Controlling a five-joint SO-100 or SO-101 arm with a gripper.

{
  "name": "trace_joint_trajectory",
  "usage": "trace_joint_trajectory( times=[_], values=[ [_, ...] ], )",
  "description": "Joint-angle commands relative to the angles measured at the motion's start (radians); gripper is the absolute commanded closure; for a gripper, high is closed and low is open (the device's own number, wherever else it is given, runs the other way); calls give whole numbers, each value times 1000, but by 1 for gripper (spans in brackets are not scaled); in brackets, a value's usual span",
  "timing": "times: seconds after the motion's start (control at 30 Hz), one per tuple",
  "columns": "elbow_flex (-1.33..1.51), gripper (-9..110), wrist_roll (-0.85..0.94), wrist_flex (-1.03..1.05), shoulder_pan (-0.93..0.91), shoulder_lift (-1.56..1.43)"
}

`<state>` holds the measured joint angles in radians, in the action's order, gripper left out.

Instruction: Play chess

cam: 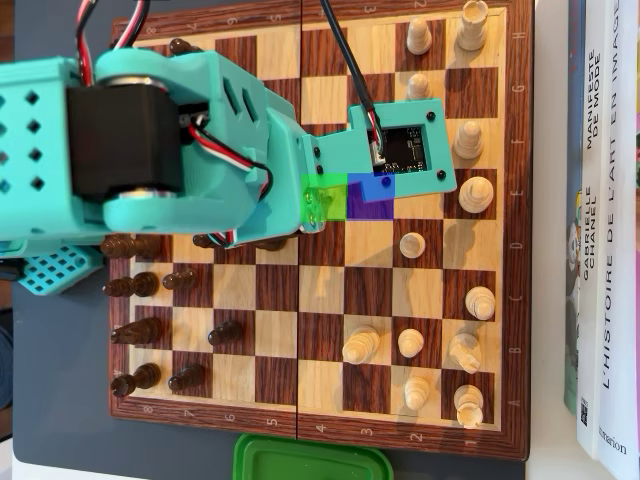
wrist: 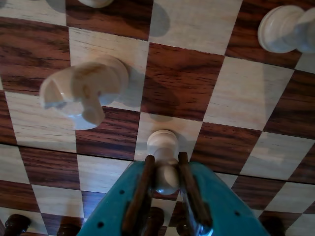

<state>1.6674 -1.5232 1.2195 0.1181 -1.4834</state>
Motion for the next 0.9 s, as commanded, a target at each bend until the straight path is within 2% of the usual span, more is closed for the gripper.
trace_joint_trajectory(
  times=[0.0, 0.27, 0.87],
  values=[
    [-6, 101, 6, 2, -9, -14],
    [-5, 101, 94, 2, -20, -14],
    [32, 101, 95, -9, -15, -14]
  ],
)
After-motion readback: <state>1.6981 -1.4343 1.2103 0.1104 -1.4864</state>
